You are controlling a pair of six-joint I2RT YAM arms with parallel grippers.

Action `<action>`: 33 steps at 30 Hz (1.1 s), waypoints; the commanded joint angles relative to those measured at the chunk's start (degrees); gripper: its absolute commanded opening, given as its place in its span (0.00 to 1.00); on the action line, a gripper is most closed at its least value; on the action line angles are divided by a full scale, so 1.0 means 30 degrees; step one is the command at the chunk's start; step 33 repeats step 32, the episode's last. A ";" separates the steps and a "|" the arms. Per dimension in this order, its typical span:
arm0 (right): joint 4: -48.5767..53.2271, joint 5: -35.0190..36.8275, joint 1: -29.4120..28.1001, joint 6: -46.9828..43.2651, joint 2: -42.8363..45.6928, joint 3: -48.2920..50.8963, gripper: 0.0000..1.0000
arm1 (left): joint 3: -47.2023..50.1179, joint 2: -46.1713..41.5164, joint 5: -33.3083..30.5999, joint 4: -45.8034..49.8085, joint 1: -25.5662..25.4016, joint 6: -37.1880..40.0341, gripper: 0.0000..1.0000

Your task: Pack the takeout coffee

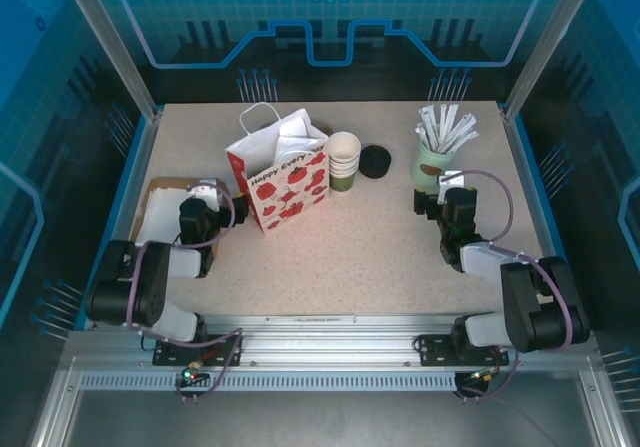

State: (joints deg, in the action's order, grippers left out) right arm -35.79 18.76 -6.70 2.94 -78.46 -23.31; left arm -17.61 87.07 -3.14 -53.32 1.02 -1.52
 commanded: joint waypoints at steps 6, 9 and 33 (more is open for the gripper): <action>-0.3884 -0.1732 0.0255 -0.0751 -0.2623 0.0138 1.00 | -0.1050 0.0505 0.1034 -0.0357 0.0324 0.0008 0.99; -0.3151 -0.2262 0.0525 -0.0574 -0.2517 -0.0085 1.00 | -0.1195 0.0491 0.1020 0.0008 0.0309 0.0030 0.99; -0.3214 -0.2355 0.0546 -0.0610 -0.2552 -0.0089 1.00 | -0.1308 0.0515 0.0928 0.0128 0.0247 0.0100 0.99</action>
